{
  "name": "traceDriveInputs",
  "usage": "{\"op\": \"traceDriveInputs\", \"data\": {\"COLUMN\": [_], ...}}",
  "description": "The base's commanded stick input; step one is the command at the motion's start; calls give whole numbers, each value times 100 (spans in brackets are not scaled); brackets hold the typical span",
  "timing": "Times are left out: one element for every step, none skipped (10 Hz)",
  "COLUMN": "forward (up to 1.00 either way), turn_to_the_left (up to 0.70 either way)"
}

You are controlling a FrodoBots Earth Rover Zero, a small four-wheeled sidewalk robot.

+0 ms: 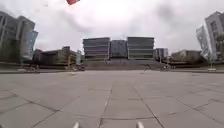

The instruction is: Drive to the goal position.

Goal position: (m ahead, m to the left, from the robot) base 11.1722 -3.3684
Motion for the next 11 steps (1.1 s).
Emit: {"op": "traceDriveInputs", "data": {"forward": [70, 70, 70, 70, 70, 70, 70, 70, 70, 70, 70], "turn_to_the_left": [0, 0, 0, 0, 0, 0, 0, 0, 0, 0, 0]}}
